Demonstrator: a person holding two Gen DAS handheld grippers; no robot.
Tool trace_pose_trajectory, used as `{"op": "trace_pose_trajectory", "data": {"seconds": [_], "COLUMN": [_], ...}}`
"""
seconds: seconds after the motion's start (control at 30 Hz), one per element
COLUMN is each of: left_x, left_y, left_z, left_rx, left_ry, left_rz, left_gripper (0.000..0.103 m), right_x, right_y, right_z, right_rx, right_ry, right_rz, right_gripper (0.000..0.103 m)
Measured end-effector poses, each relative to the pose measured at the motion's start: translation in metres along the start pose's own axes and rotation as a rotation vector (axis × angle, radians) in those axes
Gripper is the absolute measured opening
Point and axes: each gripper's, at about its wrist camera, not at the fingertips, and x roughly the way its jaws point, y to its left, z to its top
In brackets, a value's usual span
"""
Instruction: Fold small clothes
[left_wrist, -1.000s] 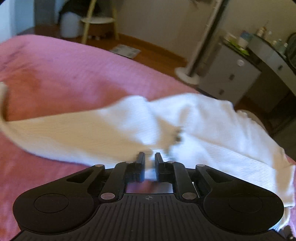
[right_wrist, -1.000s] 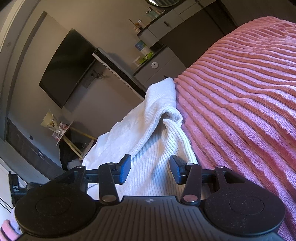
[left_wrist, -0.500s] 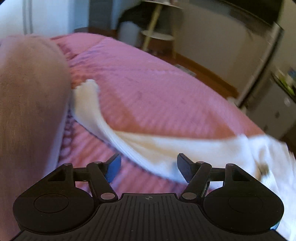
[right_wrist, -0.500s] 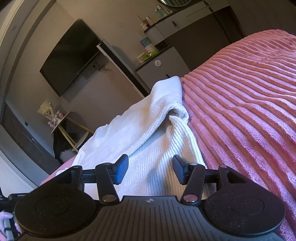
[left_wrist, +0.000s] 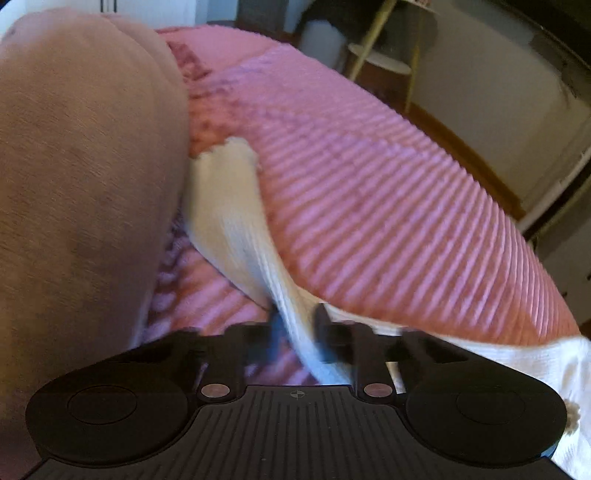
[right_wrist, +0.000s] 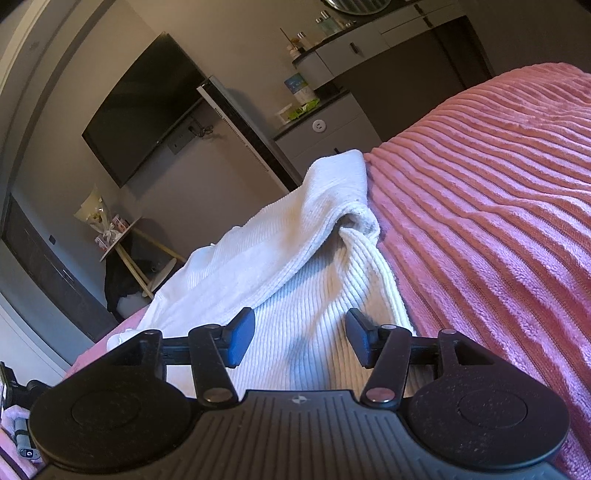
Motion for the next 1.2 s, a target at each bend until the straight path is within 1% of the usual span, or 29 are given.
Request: {"op": "trace_pose_trajectory", "data": {"seconds": [0.07, 0.13, 0.2, 0.27, 0.33, 0.43, 0.5, 0.6, 0.67, 0.7, 0.8, 0.87, 0.9, 0.97, 1.0, 1.07, 1.13, 1.2], "left_x": [-0.015, -0.038, -0.063, -0.092, -0.121, -0.160, -0.178, -0.190, -0.191, -0.185, -0.163, -0.144, -0.137, -0.136, -0.140, -0.147, -0.146, -0.141], "left_y": [-0.002, -0.015, -0.030, -0.051, -0.076, -0.118, -0.146, -0.180, -0.205, -0.214, -0.236, -0.247, -0.248, -0.240, -0.233, -0.218, -0.196, -0.168], "left_z": [0.001, 0.001, 0.000, -0.004, -0.010, -0.034, -0.056, -0.095, -0.127, -0.143, -0.184, -0.208, -0.215, -0.225, -0.227, -0.226, -0.215, -0.205], "left_rx": [0.014, 0.083, 0.150, 0.219, 0.282, 0.405, 0.490, 0.573, 0.637, 0.664, 0.739, 0.804, 0.827, 0.842, 0.830, 0.780, 0.714, 0.634], "left_ry": [-0.050, -0.133, -0.215, -0.287, -0.333, -0.394, -0.411, -0.395, -0.385, -0.370, -0.271, -0.216, -0.199, -0.198, -0.207, -0.230, -0.248, -0.249], "left_rz": [-0.016, -0.025, -0.061, -0.133, -0.217, -0.350, -0.447, -0.571, -0.609, -0.617, -0.640, -0.607, -0.583, -0.568, -0.572, -0.570, -0.540, -0.484], "left_gripper": [0.014, 0.014, 0.014, 0.014, 0.014, 0.014, 0.014, 0.014, 0.014, 0.014, 0.017, 0.029, 0.032, 0.047, 0.051, 0.064, 0.066, 0.066], "right_x": [0.000, -0.001, -0.002, -0.003, -0.004, -0.005, -0.005, -0.006, -0.006, -0.007, -0.007, -0.007, -0.006, -0.006, -0.006, -0.005, -0.005, -0.004], "right_y": [-0.001, -0.002, -0.002, -0.001, 0.000, 0.001, 0.001, -0.001, -0.002, -0.003, -0.005, -0.007, -0.007, -0.007, -0.007, -0.006, -0.003, 0.004], "right_z": [0.000, 0.001, 0.002, 0.002, 0.002, 0.003, 0.003, 0.003, 0.003, 0.003, 0.004, 0.003, 0.002, 0.002, 0.002, 0.001, 0.000, -0.002], "right_rx": [0.003, 0.010, 0.013, 0.015, 0.017, 0.017, 0.019, 0.026, 0.034, 0.036, 0.038, 0.045, 0.046, 0.041, 0.040, 0.034, 0.014, -0.027], "right_ry": [-0.001, -0.002, -0.006, -0.008, -0.008, -0.009, -0.012, -0.012, -0.011, -0.012, -0.015, -0.012, -0.011, -0.012, -0.013, -0.014, -0.013, -0.016], "right_rz": [0.002, 0.005, 0.010, 0.016, 0.021, 0.027, 0.031, 0.029, 0.028, 0.030, 0.032, 0.033, 0.033, 0.035, 0.037, 0.038, 0.044, 0.048], "right_gripper": [0.054, 0.055, 0.055, 0.055, 0.055, 0.055, 0.055, 0.055, 0.055, 0.055, 0.055, 0.055, 0.055, 0.055, 0.055, 0.055, 0.056, 0.056]}}
